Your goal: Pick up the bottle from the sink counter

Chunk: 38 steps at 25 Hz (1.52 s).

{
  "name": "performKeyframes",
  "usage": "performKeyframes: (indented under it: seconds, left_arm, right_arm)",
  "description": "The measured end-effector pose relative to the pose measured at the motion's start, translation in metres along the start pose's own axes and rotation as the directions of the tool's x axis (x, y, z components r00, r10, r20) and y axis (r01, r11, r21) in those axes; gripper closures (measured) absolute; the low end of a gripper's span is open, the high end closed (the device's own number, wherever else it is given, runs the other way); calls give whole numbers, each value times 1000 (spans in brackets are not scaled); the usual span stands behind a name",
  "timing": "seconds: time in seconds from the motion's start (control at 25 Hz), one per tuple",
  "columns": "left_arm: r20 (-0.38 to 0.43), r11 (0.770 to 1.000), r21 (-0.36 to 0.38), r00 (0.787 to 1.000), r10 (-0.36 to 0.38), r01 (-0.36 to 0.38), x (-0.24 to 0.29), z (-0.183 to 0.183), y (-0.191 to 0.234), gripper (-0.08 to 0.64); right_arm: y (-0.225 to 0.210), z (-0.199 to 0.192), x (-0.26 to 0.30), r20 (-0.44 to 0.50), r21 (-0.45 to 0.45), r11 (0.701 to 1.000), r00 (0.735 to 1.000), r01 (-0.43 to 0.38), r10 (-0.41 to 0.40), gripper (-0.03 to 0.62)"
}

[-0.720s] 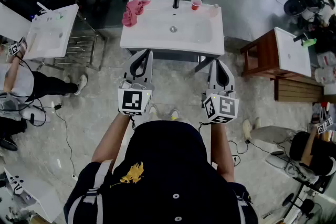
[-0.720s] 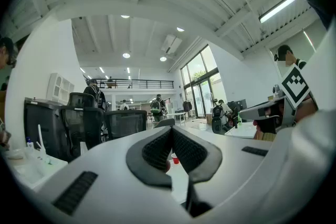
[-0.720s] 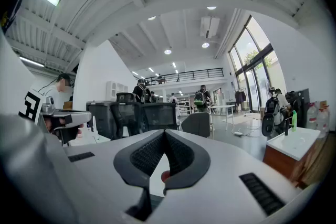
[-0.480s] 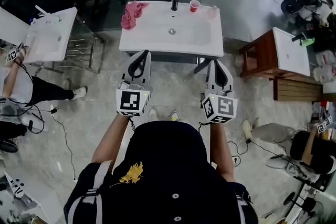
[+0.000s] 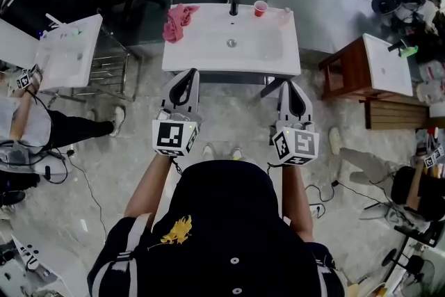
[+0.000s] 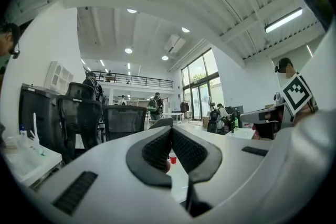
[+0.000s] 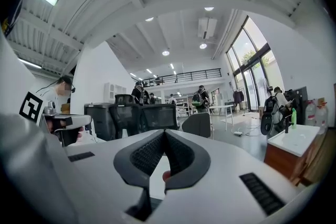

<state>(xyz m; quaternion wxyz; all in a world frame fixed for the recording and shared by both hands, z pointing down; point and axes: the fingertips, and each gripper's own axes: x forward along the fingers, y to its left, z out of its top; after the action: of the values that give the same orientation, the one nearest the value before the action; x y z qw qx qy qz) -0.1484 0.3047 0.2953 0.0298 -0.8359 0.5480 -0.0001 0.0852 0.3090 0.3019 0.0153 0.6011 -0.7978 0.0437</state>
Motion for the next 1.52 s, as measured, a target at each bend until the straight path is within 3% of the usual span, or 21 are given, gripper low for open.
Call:
performKeyframes:
  seconds: [0.56,0.88,1.28,1.52]
  left_arm:
    - [-9,997,6,997,-72,72,-9,-14,46,541]
    - [-20,994,8,994,-112,112,-10,-22,44,541]
    - [-39,994,31,994,-100,101,20,-30,44,541]
    - [-58,996,45,996,-74,77,68,-38,47,541]
  right_arm:
    - [37,-2,10,-1,-25,995,995,95,-95,566]
    - [59,-8,13,4,-23,996,996,90,-90,566]
    - [32,-11,41,-1,-27,995,996,91,-91,566]
    - [0,-12,88,-7,-21,998,998,66,-66,566]
